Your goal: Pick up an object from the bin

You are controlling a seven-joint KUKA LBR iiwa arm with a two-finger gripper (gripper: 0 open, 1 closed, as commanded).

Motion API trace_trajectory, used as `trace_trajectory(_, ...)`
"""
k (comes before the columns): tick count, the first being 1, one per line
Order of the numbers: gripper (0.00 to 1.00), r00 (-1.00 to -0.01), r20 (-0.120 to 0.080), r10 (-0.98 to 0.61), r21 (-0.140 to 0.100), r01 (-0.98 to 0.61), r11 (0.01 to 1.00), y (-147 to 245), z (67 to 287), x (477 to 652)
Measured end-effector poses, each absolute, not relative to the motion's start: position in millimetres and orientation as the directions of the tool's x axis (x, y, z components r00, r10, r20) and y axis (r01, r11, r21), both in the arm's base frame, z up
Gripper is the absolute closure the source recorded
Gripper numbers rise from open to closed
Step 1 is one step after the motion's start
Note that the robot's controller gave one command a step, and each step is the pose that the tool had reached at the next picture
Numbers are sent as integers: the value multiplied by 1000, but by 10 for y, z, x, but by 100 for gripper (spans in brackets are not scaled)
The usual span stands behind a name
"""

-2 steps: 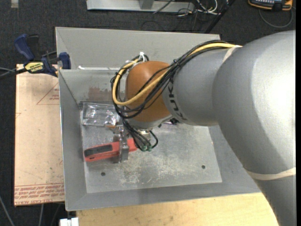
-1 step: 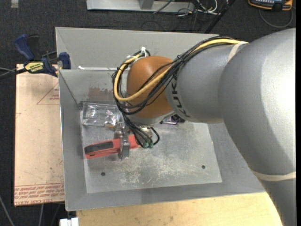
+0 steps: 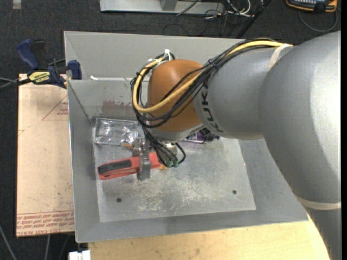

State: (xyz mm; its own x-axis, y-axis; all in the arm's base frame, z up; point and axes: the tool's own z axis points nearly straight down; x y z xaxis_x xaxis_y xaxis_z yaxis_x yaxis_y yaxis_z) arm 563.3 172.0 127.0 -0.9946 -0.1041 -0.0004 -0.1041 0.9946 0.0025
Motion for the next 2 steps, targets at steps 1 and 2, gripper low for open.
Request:
trace_trajectory(1,100,-995,-3,-104,3,-104,995,1722,1393,5639)
trace_trajectory(2,100,-995,-2,-104,3,-104,995,1721,1468,5636)
